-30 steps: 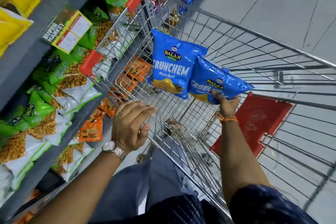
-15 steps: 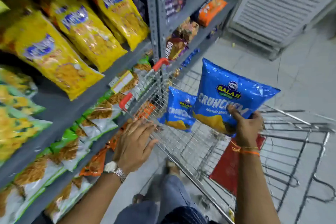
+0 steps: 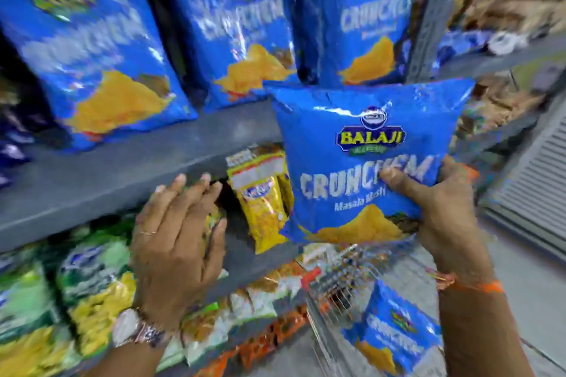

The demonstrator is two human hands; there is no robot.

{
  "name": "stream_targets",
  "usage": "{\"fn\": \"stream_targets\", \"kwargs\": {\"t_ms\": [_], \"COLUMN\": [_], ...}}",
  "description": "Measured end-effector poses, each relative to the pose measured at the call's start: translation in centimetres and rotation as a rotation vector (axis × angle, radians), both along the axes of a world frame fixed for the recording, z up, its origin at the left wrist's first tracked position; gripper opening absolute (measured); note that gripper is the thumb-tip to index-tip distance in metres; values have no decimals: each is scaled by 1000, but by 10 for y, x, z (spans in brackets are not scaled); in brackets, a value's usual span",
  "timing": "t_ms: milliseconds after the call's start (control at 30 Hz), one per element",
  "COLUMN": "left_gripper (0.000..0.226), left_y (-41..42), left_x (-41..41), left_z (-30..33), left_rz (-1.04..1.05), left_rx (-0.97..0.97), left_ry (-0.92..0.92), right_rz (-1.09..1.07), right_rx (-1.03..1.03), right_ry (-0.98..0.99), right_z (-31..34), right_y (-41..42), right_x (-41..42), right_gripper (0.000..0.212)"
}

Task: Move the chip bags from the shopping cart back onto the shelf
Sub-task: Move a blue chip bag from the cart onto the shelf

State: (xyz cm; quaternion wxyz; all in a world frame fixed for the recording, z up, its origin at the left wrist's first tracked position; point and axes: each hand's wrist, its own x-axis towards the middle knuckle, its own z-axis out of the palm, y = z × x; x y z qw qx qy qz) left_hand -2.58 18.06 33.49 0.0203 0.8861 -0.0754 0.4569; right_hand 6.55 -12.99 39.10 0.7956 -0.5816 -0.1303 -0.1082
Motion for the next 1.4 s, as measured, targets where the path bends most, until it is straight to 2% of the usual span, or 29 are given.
{"fn": "stream_targets", "kwargs": {"t_ms": [133,233,333,433,500,600,833,900,1067,1200,1300,1400], "left_gripper": [42,45,48,51,52,48,43,44,44,43,40,36], "left_y": [45,79,106,125,132,141,149,149,147,146,141,125], "left_x": [-21,-41,-57,-67,-68,-66,-56,-55,-53,-53,-53,-50], "left_z": [24,28,25,16,11,6,-5,-7,-8,-7,-10,-16], "left_rz": [183,315,394,418,416,395,329,328,316,306,301,253], "left_rx": [-15,-61,-88,-76,-78,-63,-76,-77,-77,-99,-136,-142], "left_ry": [-84,-90,-58,2,24,-5,-96,-104,-115,-120,-160,-223], "right_rz": [173,255,319,392,430,478,506,511,576,595,543,464], "right_rx": [47,88,108,68,7,-37,-38,-56,-149,-235,-263,-270], "right_ry": [-89,-166,-145,-79,-34,12,61,53,-17,-78,-99,-141], "right_z": [63,96,114,118,117,109,96,95,83,76,83,85], "right_y": [46,90,142,197,226,260,293,292,276,264,245,215], "right_x": [8,14,24,35,38,42,55,56,61,55,51,54], "right_gripper": [17,16,17,21,36,23,18,28,82,89,88,98]}}
